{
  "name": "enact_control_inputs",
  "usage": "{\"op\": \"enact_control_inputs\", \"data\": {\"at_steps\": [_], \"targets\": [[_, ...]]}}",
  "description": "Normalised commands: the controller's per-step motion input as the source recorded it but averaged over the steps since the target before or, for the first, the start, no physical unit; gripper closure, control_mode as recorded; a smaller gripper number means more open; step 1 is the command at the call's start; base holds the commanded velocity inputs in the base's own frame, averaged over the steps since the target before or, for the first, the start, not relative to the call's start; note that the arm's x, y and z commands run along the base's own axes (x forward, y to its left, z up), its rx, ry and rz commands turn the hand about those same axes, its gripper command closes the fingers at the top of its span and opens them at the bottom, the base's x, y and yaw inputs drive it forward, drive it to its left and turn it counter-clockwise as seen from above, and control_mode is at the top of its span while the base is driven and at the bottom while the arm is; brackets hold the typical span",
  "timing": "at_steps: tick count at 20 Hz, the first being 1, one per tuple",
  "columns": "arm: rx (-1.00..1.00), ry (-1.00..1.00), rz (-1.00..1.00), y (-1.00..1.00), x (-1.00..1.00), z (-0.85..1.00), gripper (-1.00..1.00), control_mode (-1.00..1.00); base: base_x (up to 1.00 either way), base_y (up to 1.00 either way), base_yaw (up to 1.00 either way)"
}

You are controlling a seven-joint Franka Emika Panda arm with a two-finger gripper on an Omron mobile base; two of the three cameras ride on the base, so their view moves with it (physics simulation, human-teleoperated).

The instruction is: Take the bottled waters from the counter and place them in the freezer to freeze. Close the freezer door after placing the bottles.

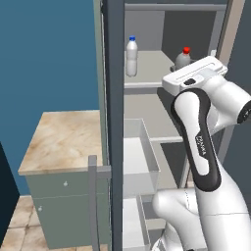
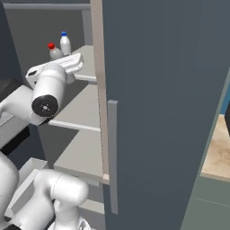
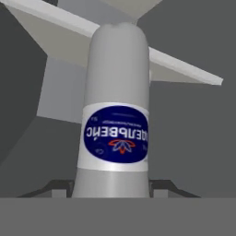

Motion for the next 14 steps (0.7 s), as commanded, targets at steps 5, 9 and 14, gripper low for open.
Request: {"op": "enact_control_inputs", "data": {"at_steps": [5, 9, 14], "targets": [[0.07, 0.06, 0.00, 0.03, 0.29, 0.20, 1.00, -1.00, 0.00, 0.00, 0.00], [0.14, 0.19, 0.00, 0.00, 0.37, 0.24, 1.00, -1.00, 0.00, 0.00, 0.00], [0.09, 0.15, 0.00, 0.00, 0.23, 0.04, 1.00, -1.00, 0.00, 0.00, 0.00]]}}
